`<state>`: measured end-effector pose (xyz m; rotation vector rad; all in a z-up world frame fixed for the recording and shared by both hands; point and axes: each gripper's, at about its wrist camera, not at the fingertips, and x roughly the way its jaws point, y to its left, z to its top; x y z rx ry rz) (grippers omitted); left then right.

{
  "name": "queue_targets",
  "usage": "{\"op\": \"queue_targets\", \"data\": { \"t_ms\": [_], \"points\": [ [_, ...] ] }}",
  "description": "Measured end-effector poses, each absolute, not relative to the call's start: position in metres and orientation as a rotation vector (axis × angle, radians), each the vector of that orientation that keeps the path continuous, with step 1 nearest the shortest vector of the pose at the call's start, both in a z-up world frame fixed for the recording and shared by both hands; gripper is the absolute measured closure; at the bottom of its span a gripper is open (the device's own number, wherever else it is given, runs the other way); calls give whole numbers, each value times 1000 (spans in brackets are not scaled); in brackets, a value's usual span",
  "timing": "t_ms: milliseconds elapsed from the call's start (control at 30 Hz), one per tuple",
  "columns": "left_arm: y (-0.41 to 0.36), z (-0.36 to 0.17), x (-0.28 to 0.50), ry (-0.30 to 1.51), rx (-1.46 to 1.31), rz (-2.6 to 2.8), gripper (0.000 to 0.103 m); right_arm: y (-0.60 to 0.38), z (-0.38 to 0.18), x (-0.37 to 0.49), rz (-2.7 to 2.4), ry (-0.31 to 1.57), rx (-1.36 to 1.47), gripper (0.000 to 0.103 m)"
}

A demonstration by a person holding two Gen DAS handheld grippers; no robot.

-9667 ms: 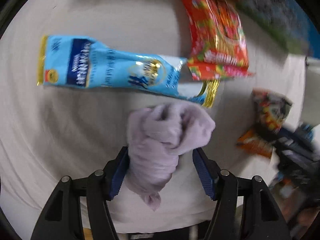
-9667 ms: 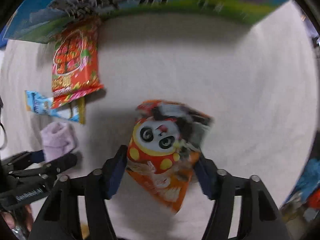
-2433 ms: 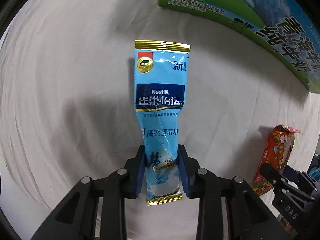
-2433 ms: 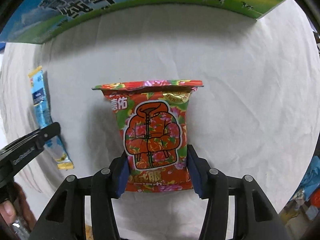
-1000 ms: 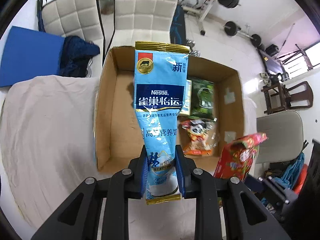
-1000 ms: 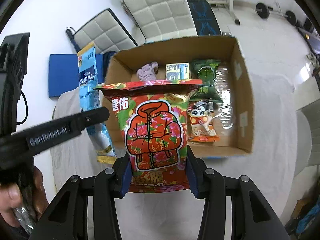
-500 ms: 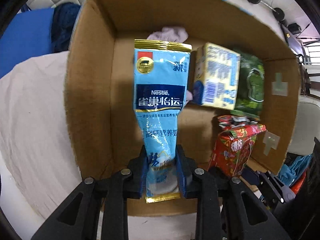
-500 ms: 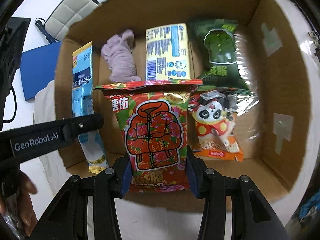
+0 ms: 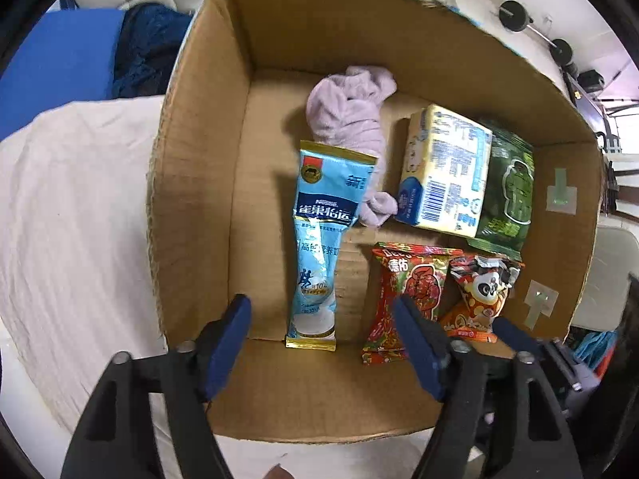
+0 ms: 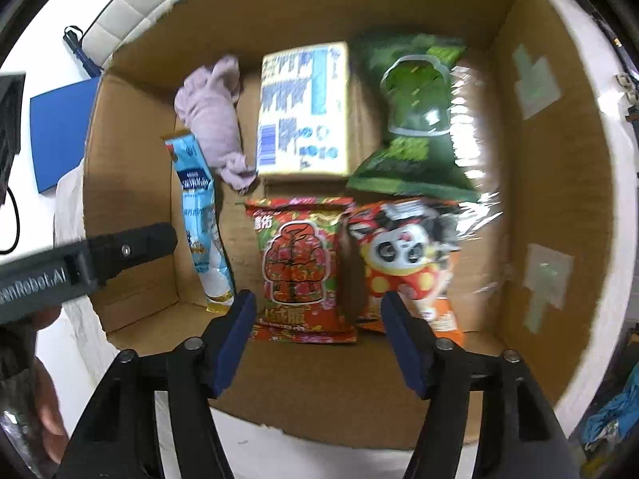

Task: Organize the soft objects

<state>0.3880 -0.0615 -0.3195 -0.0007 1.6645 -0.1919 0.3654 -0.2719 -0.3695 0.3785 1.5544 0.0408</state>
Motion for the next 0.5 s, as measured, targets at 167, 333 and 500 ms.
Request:
{"op": "queue_targets", "data": {
  "t_ms": [167,333,500],
  "points": [
    [-73,-311,369,1596,67,-204,19,-289,-355,366,-34,1527,271,34],
    [-82,-309,354,1577,75,-251,4,-300,-349,357,-76,1530,213,26],
    [-79,-310,351,1539,63,-211,3,-306,-344,351,-114,1516,147,0]
  ]
}}
